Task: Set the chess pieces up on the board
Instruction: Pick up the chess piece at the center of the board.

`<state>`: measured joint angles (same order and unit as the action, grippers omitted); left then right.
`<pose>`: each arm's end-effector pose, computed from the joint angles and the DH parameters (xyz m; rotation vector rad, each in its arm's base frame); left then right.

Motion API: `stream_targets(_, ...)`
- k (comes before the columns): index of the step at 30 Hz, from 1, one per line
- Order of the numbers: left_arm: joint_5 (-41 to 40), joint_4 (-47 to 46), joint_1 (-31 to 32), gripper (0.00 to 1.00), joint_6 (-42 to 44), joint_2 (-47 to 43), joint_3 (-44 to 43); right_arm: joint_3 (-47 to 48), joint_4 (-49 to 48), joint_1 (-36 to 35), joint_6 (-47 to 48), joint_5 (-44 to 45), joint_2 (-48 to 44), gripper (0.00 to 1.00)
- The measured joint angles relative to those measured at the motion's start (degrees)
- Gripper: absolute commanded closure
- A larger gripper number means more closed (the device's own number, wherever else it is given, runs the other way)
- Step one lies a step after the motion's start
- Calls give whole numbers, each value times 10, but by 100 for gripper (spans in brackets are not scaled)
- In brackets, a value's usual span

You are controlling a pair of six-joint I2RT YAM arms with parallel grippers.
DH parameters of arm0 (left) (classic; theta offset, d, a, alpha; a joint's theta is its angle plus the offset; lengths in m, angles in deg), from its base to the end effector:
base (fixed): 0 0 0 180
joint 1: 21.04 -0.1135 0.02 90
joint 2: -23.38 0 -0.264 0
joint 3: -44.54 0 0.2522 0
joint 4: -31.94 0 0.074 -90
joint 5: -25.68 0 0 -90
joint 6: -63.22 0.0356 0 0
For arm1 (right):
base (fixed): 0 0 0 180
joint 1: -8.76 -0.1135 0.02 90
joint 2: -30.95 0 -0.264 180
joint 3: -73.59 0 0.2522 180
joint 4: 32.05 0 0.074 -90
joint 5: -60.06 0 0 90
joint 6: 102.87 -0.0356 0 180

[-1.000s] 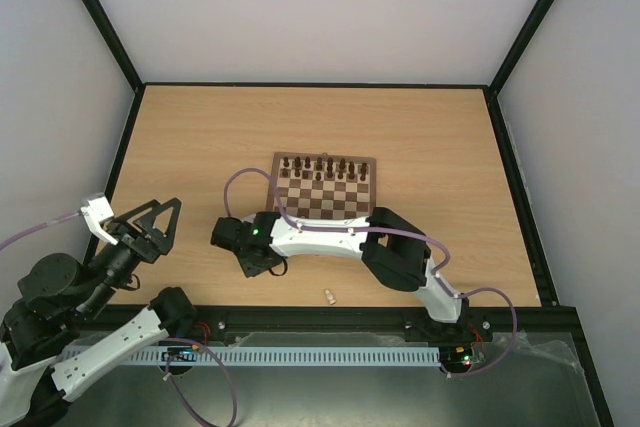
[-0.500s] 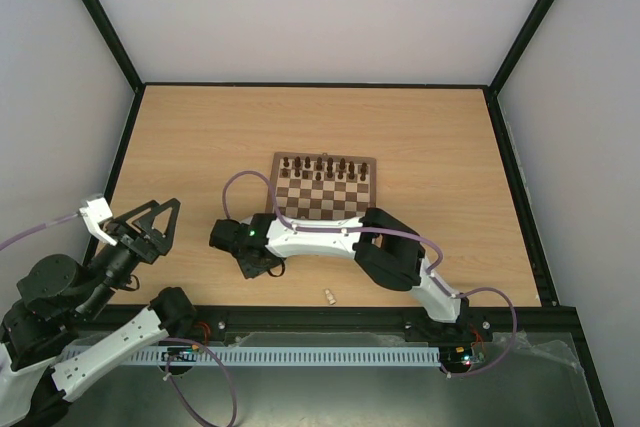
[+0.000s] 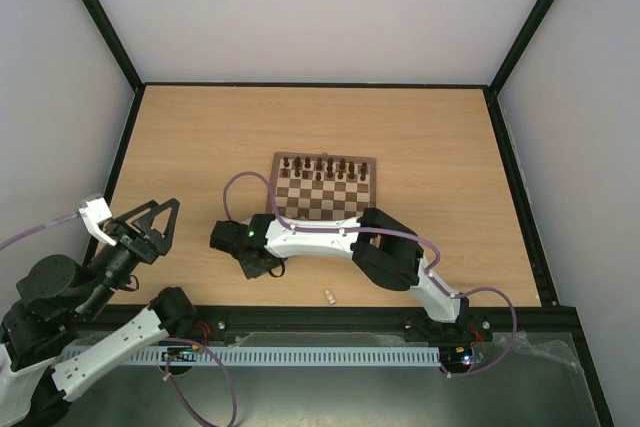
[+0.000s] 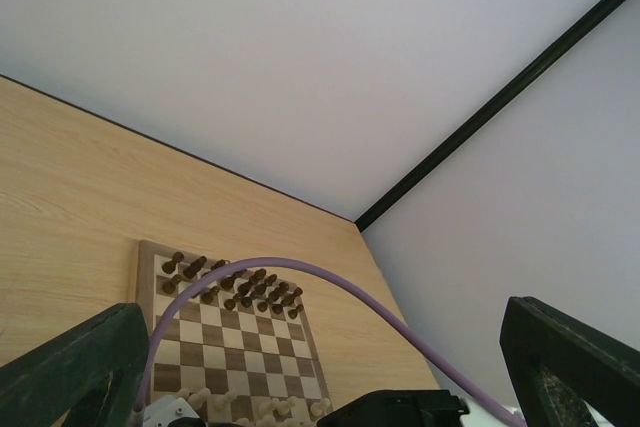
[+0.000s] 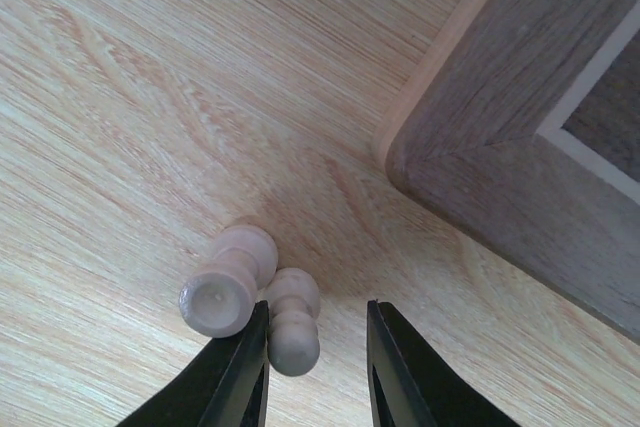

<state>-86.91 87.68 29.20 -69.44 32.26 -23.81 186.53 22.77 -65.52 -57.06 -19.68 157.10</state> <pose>0.0066 0.0134 0.3784 -0.2288 1.5792 -0.9925 0.1313 0.4431 0.1679 -0.6734 2.6917 0.3353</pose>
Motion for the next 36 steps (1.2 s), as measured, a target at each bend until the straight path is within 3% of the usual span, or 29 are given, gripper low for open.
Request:
stream_targets(5,0,0,0,1,0,0,0,0,2,2,0,7,0,78)
stream_targets(36,-4,1,0,1,0,-6,3,-8,-5,23,-20,12,10,76)
